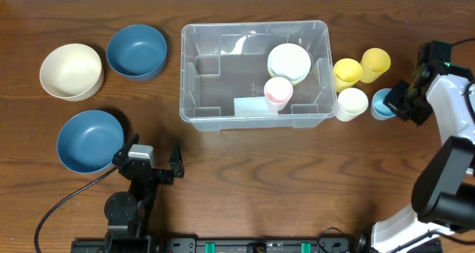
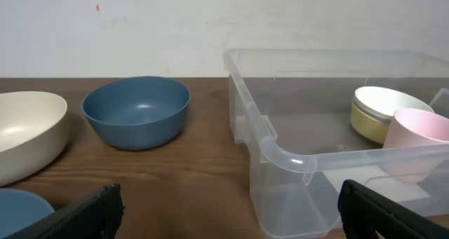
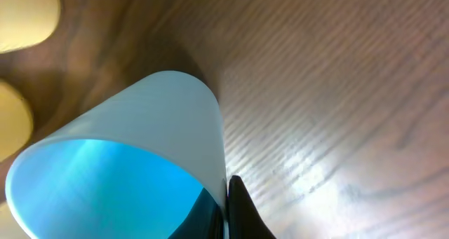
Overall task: Pack container
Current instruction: 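Grasp the light-blue cup rim with the right gripper, then carry the light-blue cup into the bin onto the pink cup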
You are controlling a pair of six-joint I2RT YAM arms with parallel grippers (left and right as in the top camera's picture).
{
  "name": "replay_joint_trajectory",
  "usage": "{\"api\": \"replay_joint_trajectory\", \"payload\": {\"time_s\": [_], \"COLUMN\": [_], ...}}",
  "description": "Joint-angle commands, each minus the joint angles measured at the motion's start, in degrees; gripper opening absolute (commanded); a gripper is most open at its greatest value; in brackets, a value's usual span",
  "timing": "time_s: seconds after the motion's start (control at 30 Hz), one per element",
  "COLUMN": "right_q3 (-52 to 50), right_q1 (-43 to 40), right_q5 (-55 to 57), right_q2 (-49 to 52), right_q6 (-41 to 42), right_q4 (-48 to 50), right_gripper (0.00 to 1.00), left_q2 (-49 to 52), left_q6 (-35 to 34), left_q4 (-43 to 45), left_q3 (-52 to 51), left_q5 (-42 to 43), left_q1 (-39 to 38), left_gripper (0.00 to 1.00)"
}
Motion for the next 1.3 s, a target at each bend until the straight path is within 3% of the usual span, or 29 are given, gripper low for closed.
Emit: {"api": "replay_joint_trajectory", "payload": {"time_s": [0.0, 0.23, 0.5, 0.87, 1.27], "right_q3": [4.39, 6.21, 6.21, 6.19, 6.19], "right_q1": [-0.15, 3.1, 17.88, 34.73, 37.33], "right_q5": [-2.73, -13.6, -13.44, -6.25, -6.05], "right_q2": [-8.0, -22.62, -30.73, -16.0, -4.0], "right_q6": [-1.62, -7.15, -7.45, -4.15, -0.81], "right_q4": [-1.25, -0.42, 4.87, 9.99, 10.47], "right_gripper": [0.01, 0.01, 0.01, 0.01, 0.01], "left_q2": [0.07, 0.07, 0.07, 0.07, 0.07], "left_q6": [0.31, 0.31, 0.31, 0.31, 0.31], "left_q4": [-1.86, -1.86, -1.86, -1.86, -1.86], "left_q3": [-1.07, -1.07, -1.07, -1.07, -1.07], "left_q5": [0.63, 0.63, 0.63, 0.63, 0.63], "left_q1": [0.28, 0.28, 0.28, 0.28, 0.28], "left_gripper": [0.98, 0.98, 0.98, 0.98, 0.98]}}
